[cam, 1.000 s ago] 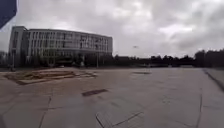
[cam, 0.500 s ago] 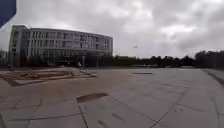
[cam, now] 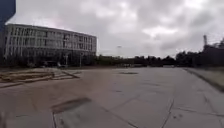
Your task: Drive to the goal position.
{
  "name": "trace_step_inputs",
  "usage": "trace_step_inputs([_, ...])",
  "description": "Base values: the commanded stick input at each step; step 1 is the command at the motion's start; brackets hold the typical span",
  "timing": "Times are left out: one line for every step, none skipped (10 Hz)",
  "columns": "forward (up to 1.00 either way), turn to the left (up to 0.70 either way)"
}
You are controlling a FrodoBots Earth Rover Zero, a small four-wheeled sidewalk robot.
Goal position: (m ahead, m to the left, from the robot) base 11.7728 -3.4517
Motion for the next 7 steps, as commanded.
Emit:
trace_step_inputs([0.70, 0.00])
trace_step_inputs([0.70, 0.00])
trace_step_inputs([0.70, 0.00])
trace_step_inputs([0.70, 0.00])
trace_step_inputs([0.70, 0.00])
trace_step_inputs([0.70, 0.00])
trace_step_inputs([0.70, 0.00])
